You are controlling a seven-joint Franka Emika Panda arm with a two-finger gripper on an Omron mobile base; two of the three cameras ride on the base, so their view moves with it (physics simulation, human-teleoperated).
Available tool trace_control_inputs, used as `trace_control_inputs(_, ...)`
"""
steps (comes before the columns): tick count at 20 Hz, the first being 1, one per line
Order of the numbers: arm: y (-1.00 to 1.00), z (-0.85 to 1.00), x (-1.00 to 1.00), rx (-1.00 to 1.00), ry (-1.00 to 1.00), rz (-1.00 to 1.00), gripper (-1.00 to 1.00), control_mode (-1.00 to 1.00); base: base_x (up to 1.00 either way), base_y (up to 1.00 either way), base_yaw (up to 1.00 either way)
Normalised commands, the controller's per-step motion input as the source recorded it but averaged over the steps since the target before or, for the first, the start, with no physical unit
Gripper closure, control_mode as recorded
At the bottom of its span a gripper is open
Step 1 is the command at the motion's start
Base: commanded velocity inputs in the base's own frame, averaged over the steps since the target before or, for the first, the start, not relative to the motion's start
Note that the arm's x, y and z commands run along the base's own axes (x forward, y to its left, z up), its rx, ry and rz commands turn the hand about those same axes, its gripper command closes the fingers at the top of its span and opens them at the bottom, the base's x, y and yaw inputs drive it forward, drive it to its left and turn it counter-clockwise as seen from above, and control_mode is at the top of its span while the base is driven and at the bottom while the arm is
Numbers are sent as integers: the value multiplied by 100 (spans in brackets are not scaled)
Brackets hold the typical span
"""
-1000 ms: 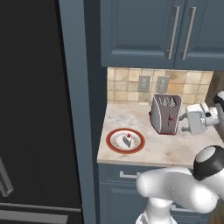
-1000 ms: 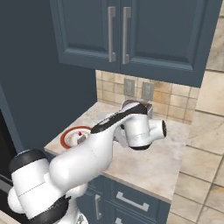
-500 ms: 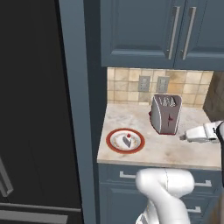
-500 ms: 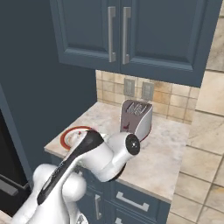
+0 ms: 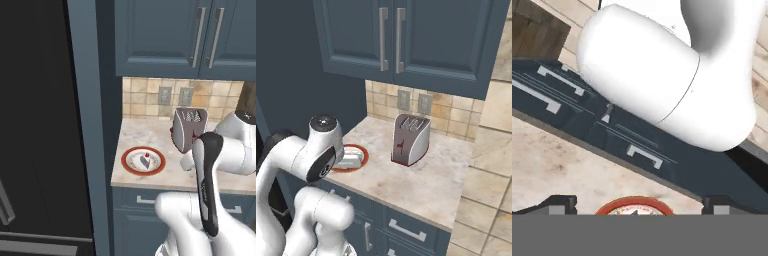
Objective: Take the baked cake out of the oven and place it on the plate for cooling. Then close the oven door.
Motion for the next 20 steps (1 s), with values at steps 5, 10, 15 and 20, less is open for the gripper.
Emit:
trace_control_inputs(5, 60, 1, 0, -45, 14, 0, -100, -100, 0, 0, 0)
trace_control_inputs(10, 6, -10, 0, -11, 0, 0, -100, -100, 0, 0, 0)
trace_control_inputs(15, -20, 0, 0, 3, 0, 0, -100, -100, 0, 0, 0)
trace_control_inputs(20, -15, 0, 0, 5, 0, 0, -100, -100, 0, 0, 0)
